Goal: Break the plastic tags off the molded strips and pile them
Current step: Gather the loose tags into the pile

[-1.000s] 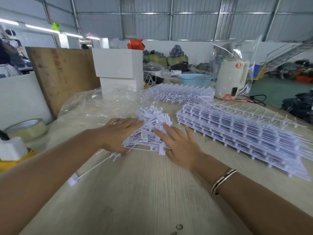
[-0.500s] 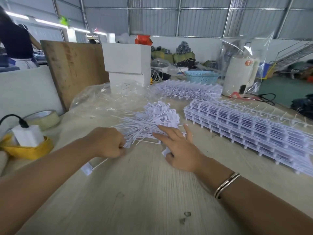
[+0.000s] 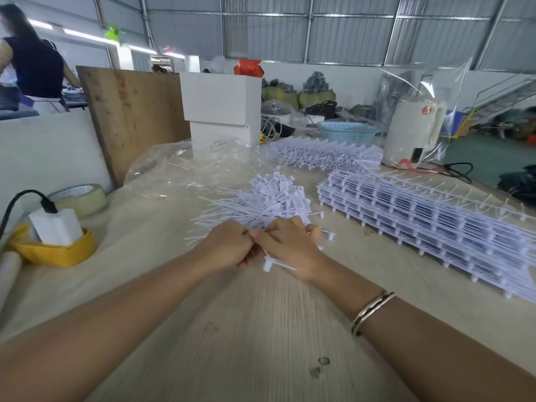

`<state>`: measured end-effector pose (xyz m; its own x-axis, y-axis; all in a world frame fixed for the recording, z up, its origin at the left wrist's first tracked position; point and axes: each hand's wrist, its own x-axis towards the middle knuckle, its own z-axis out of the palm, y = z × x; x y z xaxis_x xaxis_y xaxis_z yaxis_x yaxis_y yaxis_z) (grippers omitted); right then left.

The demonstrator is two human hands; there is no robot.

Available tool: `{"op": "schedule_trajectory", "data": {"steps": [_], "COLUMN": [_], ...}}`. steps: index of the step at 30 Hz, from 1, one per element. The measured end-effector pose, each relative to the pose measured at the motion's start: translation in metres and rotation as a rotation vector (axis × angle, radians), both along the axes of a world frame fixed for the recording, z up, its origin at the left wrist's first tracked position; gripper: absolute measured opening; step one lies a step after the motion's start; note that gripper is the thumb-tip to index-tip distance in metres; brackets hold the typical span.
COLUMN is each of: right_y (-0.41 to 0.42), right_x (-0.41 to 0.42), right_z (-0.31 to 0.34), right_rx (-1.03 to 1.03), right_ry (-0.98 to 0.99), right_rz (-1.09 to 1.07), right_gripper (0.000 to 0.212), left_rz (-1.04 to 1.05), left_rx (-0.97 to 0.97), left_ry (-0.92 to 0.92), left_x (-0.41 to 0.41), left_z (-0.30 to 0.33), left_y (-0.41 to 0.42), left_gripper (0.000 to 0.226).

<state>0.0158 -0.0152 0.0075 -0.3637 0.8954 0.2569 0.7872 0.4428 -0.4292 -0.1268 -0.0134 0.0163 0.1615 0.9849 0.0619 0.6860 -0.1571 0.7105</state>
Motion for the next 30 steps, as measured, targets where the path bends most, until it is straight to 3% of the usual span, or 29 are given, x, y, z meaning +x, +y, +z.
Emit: {"op": "schedule_trajectory", "data": {"steps": [2,5,7,10,11,14,15,17,20,22,26,30], "right_y": [0.003,0.006,0.012,0.012,0.013,0.014,0.013,0.015,0.022,0.025,0.024,0.015], "right_x": [0.008,0.026,0.033,0.033,0.032,0.024,0.021,0.017,0.023,0.029,0.037,0.042], "right_z": [0.012,0.025,0.024,0.021,0.019,0.003,0.0,-0.001,-0.001,-0.003,-0.01,-0.013], "right_rx": [-0.131,-0.319,-0.168,0.257,0.355,0.526,0.55,0.575,0.638,0.666,0.676,0.643], "right_ry": [0.063,-0.107,-0.275,-0.464,-0.527,-0.653,-0.71,-0.749,-0.783,-0.808,-0.788,-0.649], "right_rz": [0.113,0.154,0.14,-0.002,-0.043,-0.069,-0.092,-0.12,-0.095,-0.079,-0.045,-0.004], "right_gripper": [0.049,0.013,0.01,0.021,0.022,0.012,0.003,0.012,0.014,0.012,0.022,0.032], "left_rz": [-0.01,-0.027,0.002,-0.006,-0.07,-0.208,-0.219,-0.185,-0.144,-0.233,-0.282,-0.22], "left_rx": [0.061,0.088,0.241,0.692,0.746,0.513,0.409,0.258,0.082,-0.014,0.038,0.078], "left_ry": [0.075,0.14,0.206,0.348,0.446,0.826,0.909,0.947,0.899,0.795,0.742,0.82], "left_x": [0.001,-0.002,-0.003,-0.004,-0.003,-0.003,-0.003,-0.007,-0.017,-0.026,-0.039,-0.041], "left_z": [0.0,0.004,0.008,0.017,0.019,0.013,0.014,0.017,0.024,0.023,0.015,0.012], "left_y": [0.001,0.001,0.001,-0.001,0.002,0.023,0.03,0.047,0.071,0.079,0.083,0.077], "left_gripper": [0.048,0.048,0.043,0.015,0.028,0.097,0.11,0.125,0.125,0.106,0.079,0.098]}}
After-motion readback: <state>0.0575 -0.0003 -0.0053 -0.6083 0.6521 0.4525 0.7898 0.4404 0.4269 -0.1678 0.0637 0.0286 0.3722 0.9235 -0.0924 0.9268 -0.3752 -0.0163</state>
